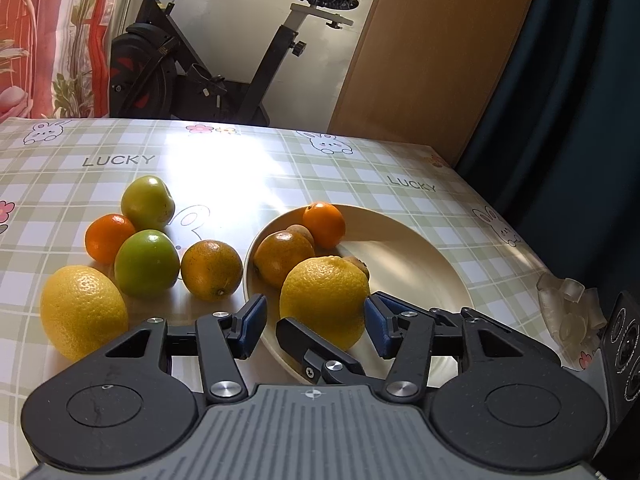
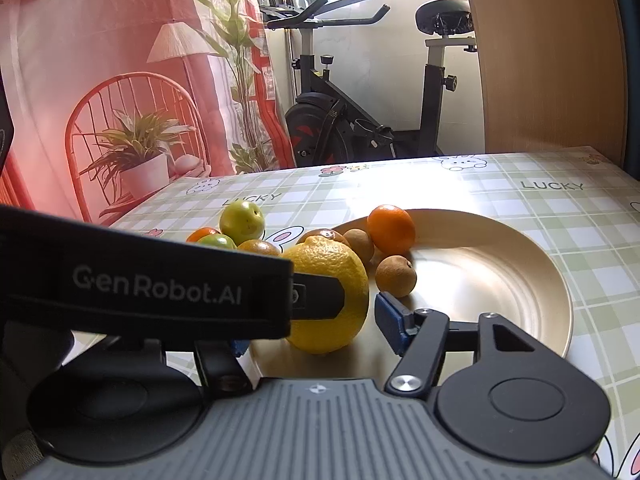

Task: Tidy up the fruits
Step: 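Open the left gripper and withdraw it from the lemon, then grasp a second yellow lemon from the pile with the left gripper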

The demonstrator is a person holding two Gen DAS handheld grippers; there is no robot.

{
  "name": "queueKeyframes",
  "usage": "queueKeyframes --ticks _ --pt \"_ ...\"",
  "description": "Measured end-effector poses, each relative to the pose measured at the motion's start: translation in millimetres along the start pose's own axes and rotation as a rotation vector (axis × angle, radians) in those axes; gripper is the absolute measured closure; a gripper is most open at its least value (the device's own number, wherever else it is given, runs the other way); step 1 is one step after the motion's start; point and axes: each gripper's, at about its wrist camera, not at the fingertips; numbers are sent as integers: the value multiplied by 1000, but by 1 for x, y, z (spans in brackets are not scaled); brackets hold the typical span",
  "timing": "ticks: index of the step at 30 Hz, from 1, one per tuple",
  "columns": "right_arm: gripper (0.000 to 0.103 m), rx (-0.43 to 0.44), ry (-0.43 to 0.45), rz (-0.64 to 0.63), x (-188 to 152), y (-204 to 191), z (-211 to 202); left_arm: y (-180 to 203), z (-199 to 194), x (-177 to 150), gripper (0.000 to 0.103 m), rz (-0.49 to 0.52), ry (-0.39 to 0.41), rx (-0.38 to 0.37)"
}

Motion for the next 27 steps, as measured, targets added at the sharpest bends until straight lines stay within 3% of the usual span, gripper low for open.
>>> queueKeyframes --ticks 2,19,27 --pt "30 0 14 3 0 0 -2 -2 -2 1 46 -7 2 8" --pt "29 7 43 16 0 3 -8 -26 -25 10 43 -69 45 91" --pt "29 -23 64 4 2 -1 -16 -62 -51 13 43 -92 78 171"
Point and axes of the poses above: each gripper's, at about its wrist camera, not at the fingertips, and z roughly the way its jaws point, y to its right, x to its top, and after that the axes turned 9 degrees about y, right-handed
